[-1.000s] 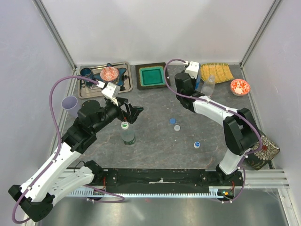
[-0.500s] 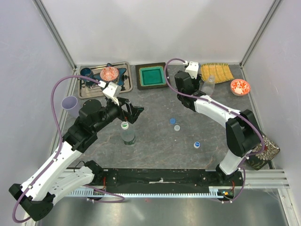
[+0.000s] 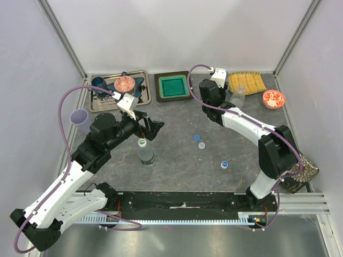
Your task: Unscrew the bottle caps
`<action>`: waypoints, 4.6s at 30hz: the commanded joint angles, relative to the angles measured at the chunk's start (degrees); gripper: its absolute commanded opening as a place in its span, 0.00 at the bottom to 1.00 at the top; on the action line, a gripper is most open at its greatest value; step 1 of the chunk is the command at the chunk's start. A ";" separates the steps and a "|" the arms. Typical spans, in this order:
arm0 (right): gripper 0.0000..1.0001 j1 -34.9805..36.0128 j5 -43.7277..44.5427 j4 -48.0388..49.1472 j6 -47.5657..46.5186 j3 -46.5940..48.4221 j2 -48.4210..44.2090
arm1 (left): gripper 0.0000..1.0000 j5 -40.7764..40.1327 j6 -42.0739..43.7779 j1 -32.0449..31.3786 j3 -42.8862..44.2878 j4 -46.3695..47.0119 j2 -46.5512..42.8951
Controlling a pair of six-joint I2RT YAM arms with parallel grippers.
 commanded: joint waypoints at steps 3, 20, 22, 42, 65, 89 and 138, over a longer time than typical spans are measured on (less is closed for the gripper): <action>0.63 0.06 -0.54 0.02 0.54 1.07 -2.09 | 0.99 0.92 -0.10 0.13 0.58 0.86 0.08; 0.84 3.13 -9.90 -5.69 1.68 10.21 -14.30 | 0.99 -6.35 2.09 0.13 3.82 0.51 -1.24; 0.83 4.28 -18.86 -5.09 1.86 9.60 -17.01 | 0.99 -10.83 2.01 0.13 4.44 0.24 -1.85; 0.98 31.52 -45.28 -7.63 0.37 3.35 -15.54 | 0.99 -52.88 -3.26 1.80 10.86 -17.69 -2.64; 0.68 35.66 -37.28 -1.30 1.68 3.10 -3.85 | 0.99 -47.33 -6.25 1.80 6.47 -19.53 -6.51; 0.00 13.18 -38.92 -22.22 11.78 7.40 -25.55 | 1.00 5.20 -3.86 4.07 12.97 8.47 2.53; 0.39 8.32 -65.15 -14.92 12.85 15.48 -27.22 | 0.50 53.66 -6.26 7.69 8.05 17.13 17.22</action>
